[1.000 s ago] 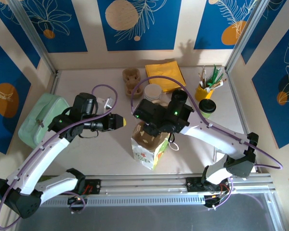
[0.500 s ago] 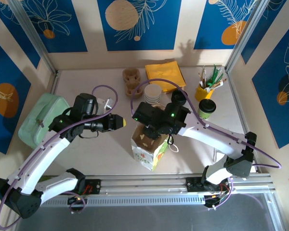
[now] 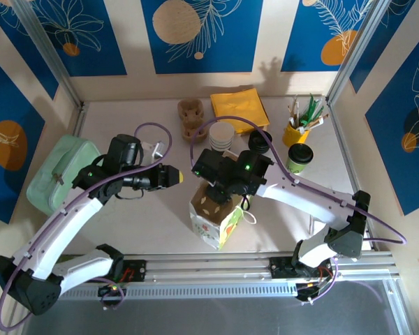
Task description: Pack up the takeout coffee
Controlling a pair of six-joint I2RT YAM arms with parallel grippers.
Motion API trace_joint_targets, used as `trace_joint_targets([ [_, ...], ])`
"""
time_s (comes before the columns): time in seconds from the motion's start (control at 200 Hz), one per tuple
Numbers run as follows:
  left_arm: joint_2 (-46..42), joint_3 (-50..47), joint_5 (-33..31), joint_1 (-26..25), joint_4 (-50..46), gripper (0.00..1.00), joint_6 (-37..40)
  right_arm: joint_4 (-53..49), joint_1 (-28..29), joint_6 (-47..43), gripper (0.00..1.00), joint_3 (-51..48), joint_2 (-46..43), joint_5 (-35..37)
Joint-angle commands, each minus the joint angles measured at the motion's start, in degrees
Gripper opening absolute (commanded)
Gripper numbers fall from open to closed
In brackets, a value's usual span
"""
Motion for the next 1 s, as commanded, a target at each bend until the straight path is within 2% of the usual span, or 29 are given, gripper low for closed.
trace_joint_targets([
  [0.0,0.4,0.0,0.9,0.7,1.1,0.34,-0.4,0.8,-0.6,1.1,0.42,-1.5,-0.5,-3.4],
  [0.19,0.7,0.6,2.1,0.7,1.7,0.34,-0.3,1.9,-2.6,0.1,0.42,-3.3,-1.2,-5.6],
  [0.47,0.7,1.1,8.1,0.1,4.1,0.36,1.6,4.5,-5.7,-1.3,0.42,-6.8,-4.4,-8.1],
  [0.78,1.6,1.2,8.6,-3.8,6.0,0.46,4.7,7.4,-7.4,-0.9,0.42,-10.9,-6.4,-11.4],
  [0.995,3.0,2.0,8.4,-7.5,7.2,0.47,7.4,7.7,-7.4,-0.6,0.42,-10.9,-5.8,-11.5],
])
